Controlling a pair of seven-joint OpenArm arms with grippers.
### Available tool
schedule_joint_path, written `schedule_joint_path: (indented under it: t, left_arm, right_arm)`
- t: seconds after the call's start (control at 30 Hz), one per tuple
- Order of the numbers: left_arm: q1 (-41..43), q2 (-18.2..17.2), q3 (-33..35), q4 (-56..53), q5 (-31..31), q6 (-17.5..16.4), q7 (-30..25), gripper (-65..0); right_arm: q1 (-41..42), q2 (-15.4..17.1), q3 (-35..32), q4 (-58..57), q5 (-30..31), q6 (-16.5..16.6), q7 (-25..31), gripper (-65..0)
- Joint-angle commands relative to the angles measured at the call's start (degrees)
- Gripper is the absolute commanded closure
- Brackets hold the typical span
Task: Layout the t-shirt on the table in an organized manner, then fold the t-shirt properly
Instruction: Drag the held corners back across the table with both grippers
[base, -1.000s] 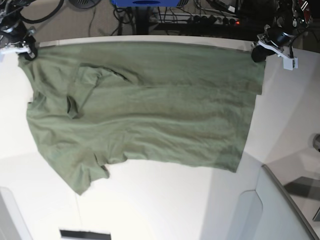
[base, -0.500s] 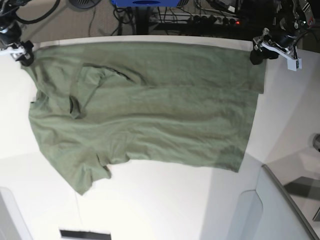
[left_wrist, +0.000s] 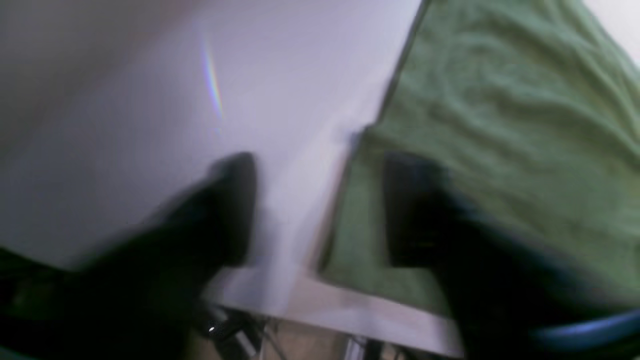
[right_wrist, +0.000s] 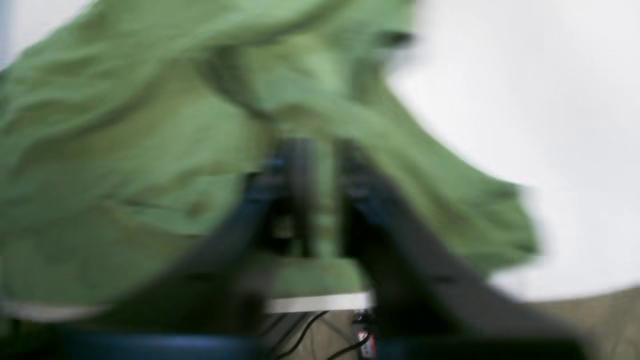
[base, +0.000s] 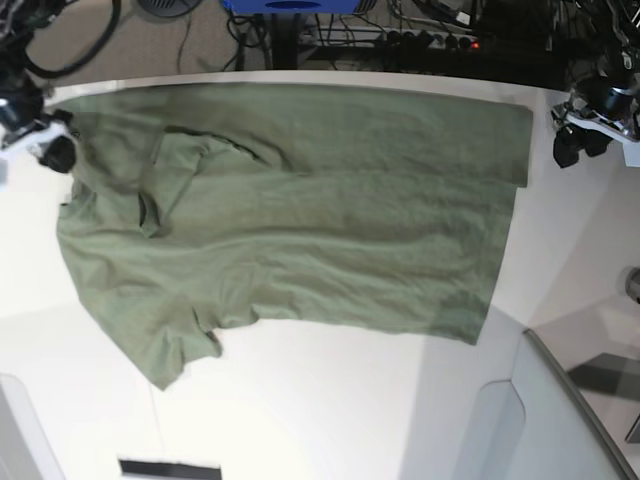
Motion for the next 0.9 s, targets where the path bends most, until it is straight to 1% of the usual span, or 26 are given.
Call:
schedule_joint_path:
  t: [0.0, 0.03, 0.07, 0.13, 0.2, 0.37, 0.43, 0.53, 0.67, 0.87]
  left_arm:
    - [0.12, -0.58, 1.19, 1.09, -0.92, -0.24, -0.85, -8.1]
    - [0.03, -0.67, 2.25, 1.0, -0.92, -0.24, -0.94, 0.0]
    - [-0.05, -0.67, 3.56, 0.74, -0.92, -0.24, -0.94, 0.0]
    - [-0.05, -0.67, 6.29, 0.12, -0.92, -0.24, -1.02, 0.0]
    - [-0.84, -0.75, 9.28, -0.67, -0.83, -0.24, -1.02, 0.0]
    - [-2.95, -0.49, 13.5, -4.01, -0.74, 0.11, -1.11, 0.0]
    - [-3.31, -0.49, 15.08, -5.5, 0.66, 0.11, -1.2, 0.0]
    - [-4.19, 0.04, 15.61, -6.12, 5.67, 0.11, -1.2, 0.0]
    - [-4.45, 2.32, 14.99, -6.03, 12.27, -0.07, -1.29, 0.0]
    - [-4.45, 2.41, 15.43, -6.03, 12.88, -0.07, -1.29, 0.0]
  right_arm:
    - [-0.3, 0.6, -0.33, 0.21, 0.42, 0.2, 0.5, 0.0]
    - [-0.21, 0.25, -1.03, -0.67, 0.42, 0.2, 0.41, -1.5]
    - [-0.21, 0.07, -1.64, -1.9, 0.42, 0.2, 0.5, -2.7]
    - [-0.21, -0.02, -2.26, -4.28, 0.42, 0.2, 0.32, -0.6]
    - [-0.21, -0.02, -3.75, -6.83, 0.42, 0.2, 0.41, -0.2]
    - [-0.3, -0.19, -7.45, -11.05, 0.42, 0.2, 0.41, -0.3]
    - [-0.3, -0.19, -8.94, -12.28, 0.42, 0.2, 0.41, -0.3]
    - [-0.21, -0.19, -10.35, -13.95, 0.42, 0.2, 0.41, -0.3]
    - [-0.12, -0.28, -11.31, -15.18, 0.42, 0.2, 0.59, -0.3]
    - [0.67, -0.37, -11.4, -15.62, 0.42, 0.2, 0.41, -0.3]
